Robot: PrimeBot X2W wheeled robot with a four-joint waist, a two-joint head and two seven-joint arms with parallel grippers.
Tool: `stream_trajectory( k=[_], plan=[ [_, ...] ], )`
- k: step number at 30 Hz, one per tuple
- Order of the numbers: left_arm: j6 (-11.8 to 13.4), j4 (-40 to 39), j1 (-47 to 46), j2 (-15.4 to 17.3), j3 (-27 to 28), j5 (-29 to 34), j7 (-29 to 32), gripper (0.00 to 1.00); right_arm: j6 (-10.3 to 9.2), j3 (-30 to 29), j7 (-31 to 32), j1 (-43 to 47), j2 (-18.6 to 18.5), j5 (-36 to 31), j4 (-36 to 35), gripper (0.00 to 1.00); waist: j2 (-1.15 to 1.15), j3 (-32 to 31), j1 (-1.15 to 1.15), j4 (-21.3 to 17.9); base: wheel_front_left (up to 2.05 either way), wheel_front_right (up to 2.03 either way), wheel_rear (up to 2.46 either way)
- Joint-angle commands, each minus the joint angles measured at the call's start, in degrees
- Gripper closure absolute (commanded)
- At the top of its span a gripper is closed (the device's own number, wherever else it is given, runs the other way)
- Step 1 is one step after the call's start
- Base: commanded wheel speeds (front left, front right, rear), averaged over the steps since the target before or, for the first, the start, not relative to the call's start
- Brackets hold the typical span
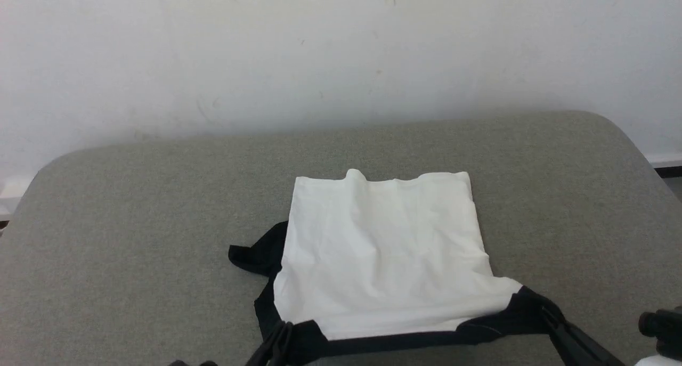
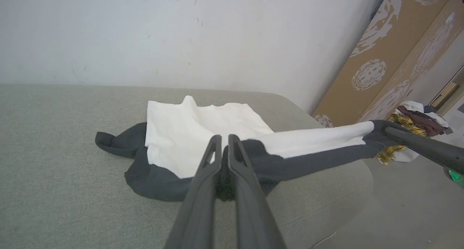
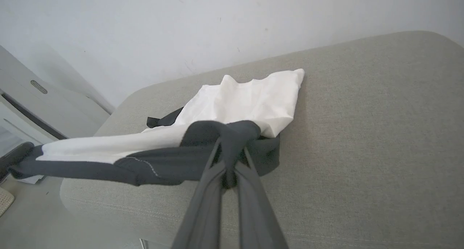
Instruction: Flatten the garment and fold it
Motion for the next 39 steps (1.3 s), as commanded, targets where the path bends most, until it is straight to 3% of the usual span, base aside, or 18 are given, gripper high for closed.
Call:
stream_trajectory(
  k=[1, 8, 13, 17, 27, 39],
  plan=[
    [1.75, -0.48, -1.67, 0.66, 2.31, 0.71, -0.37, 1.00, -0.71, -2.01, -0.75, -1.89, -0.68, -0.45, -0.93, 1.00, 0.00, 0.37, 0.01, 0.28, 0.00, 0.00, 0.00],
    [0.74, -2.52, -14.82, 0.01, 4.49, 3.12, 2.38, 1.00, -0.71, 0.69, 0.84, -16.83, -0.68, -5.06, -3.35, 1.00, 0.00, 2.53, 0.01, 0.36, 0.00, 0.00, 0.00],
    [-1.35, 0.37, -27.74, -0.13, 6.15, 4.03, 5.92, 1.00, -0.71, 2.65, 3.84, -30.97, -0.84, -8.05, -0.73, 1.00, 0.00, 3.69, 0.01, 0.46, 0.00, 0.00, 0.00],
    [-3.19, 3.10, -35.74, -0.45, 6.72, 3.93, 7.87, 1.00, -0.71, 3.70, 5.30, -39.40, -3.03, -9.07, 2.73, 1.00, 0.00, 4.47, 0.01, 0.52, 0.00, 0.00, 0.00],
    [-9.30, 18.50, -58.76, -3.86, 8.25, -0.70, 12.30, 1.00, -0.71, 6.69, 6.17, -63.24, -5.36, -8.49, 20.12, 1.00, 0.00, 6.50, 0.01, 0.46, 0.00, 0.00, 0.00],
    [-16.82, 36.61, -80.96, -1.52, 4.46, 2.73, 20.30, 1.00, -0.71, 13.21, 5.81, -88.77, -5.17, -12.50, 44.08, 1.00, 0.00, 10.59, 0.01, -0.92, 0.00, 0.00, 0.00]
  ],
)
